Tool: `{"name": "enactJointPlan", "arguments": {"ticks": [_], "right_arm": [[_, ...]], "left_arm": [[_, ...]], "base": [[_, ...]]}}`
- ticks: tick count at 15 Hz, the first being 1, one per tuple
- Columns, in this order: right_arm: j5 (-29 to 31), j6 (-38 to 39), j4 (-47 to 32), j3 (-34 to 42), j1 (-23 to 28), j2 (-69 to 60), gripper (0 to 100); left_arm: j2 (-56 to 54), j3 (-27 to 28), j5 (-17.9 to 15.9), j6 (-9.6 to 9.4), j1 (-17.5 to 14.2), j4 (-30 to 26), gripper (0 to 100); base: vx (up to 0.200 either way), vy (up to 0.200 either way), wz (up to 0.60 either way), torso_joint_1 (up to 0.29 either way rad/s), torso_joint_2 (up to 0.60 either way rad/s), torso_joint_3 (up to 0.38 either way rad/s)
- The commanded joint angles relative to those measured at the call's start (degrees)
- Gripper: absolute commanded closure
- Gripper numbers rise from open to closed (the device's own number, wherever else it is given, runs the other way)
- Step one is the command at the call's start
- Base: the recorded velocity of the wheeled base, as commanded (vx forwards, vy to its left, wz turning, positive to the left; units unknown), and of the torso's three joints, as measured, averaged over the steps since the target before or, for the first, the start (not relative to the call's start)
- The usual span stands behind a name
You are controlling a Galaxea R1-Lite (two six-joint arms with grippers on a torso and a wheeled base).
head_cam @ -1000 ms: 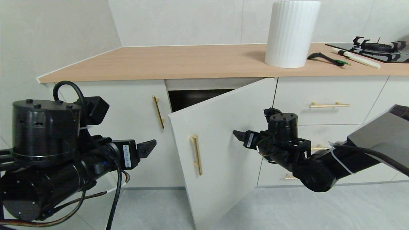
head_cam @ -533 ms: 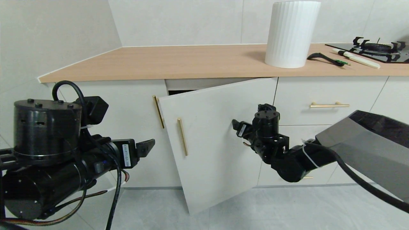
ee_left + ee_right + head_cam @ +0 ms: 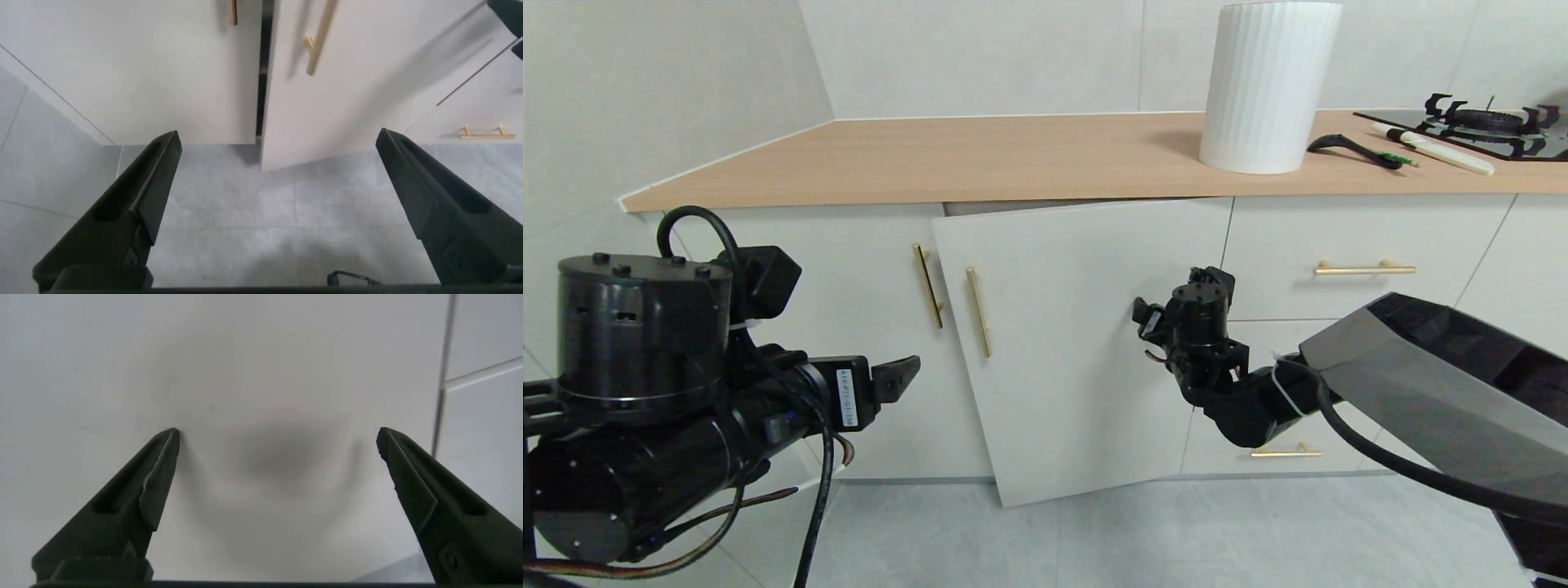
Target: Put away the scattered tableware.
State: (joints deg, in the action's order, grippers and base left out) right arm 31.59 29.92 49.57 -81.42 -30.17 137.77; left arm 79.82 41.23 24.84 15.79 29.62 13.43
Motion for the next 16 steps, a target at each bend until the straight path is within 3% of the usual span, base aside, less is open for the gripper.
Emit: {"name": "enactJointPlan", "arguments": {"ticks": [1,16], "right_arm": [[0.32,-0.03,0.00,-1.02,0.64,0.84,0],[2.52,-0.38,-0.17,-3.48,3.63,1.80,0]], "left_arm": [[0.16,-0.01,0.03,0.03,0.00,0.01,0],[0.33,-0.01,-0.06,0.03,0.00,0.01,0]], "base": [[0.000,0.000,0.00,0.000,0.00,0.000],[0.000,0.000,0.00,0.000,0.00,0.000]]}}
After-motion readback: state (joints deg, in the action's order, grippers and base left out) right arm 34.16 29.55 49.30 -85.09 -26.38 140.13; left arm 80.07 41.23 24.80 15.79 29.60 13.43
